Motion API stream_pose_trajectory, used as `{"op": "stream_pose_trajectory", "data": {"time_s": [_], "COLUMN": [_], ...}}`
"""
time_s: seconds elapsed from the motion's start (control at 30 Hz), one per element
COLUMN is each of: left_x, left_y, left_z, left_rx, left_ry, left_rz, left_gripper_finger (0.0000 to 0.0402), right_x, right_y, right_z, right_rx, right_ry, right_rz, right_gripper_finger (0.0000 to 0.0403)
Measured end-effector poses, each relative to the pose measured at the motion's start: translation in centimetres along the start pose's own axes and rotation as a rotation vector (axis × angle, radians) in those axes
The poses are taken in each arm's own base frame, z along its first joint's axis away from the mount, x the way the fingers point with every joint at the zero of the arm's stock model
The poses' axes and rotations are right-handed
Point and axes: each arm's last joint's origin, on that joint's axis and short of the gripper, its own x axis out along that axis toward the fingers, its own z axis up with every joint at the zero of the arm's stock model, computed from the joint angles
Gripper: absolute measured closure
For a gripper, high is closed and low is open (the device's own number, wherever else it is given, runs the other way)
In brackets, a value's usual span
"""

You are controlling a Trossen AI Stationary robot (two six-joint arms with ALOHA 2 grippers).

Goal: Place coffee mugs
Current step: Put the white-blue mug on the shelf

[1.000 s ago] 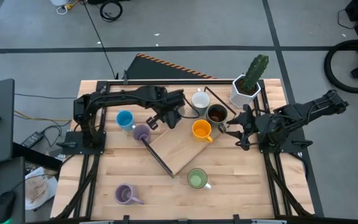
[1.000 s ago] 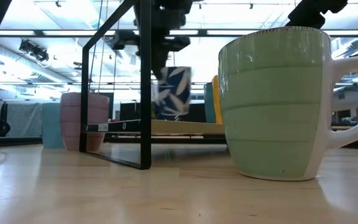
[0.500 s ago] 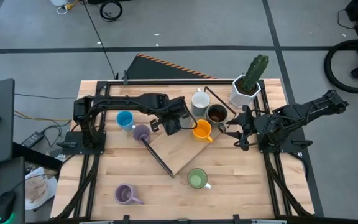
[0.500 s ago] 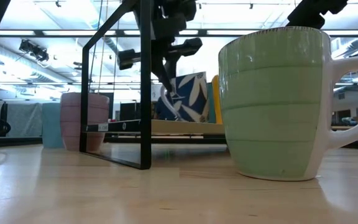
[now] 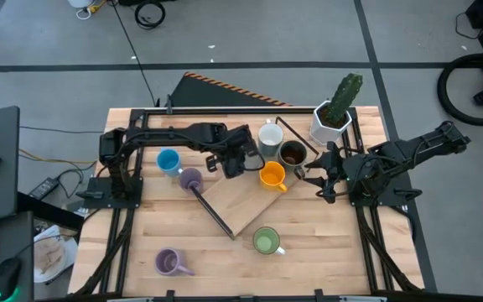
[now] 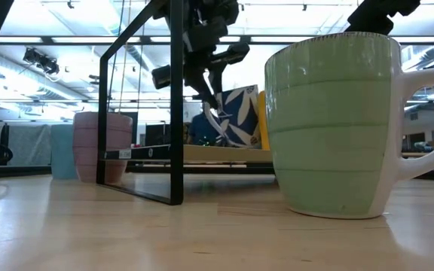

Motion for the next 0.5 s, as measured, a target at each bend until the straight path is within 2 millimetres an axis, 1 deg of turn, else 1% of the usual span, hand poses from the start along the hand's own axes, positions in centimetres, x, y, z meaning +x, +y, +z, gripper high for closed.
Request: {"op": "stream_pose_trajectory", "data": {"time_s": [0.3, 0.5], "left_x": [0.00, 0.00], "left_y": [-0.06, 0.10], "left_z": [-0.09, -0.01], "left_rx": [-0.009, -0.016], "left_ry": [0.042, 0.040], "left_rz": [-0.004, 0.012], "left_gripper_finger": [0.0354, 0.0331], "right_x": [0.00, 0.00], "right_y": [0.14, 0.18], "right_z": [0.21, 0.29], "right_rx": [0.011, 0.013], "right_ry": [-0.016, -0.024], "right_rz": [0.026, 0.030], "right_gripper_finger": [0.0185, 0.0185]}}
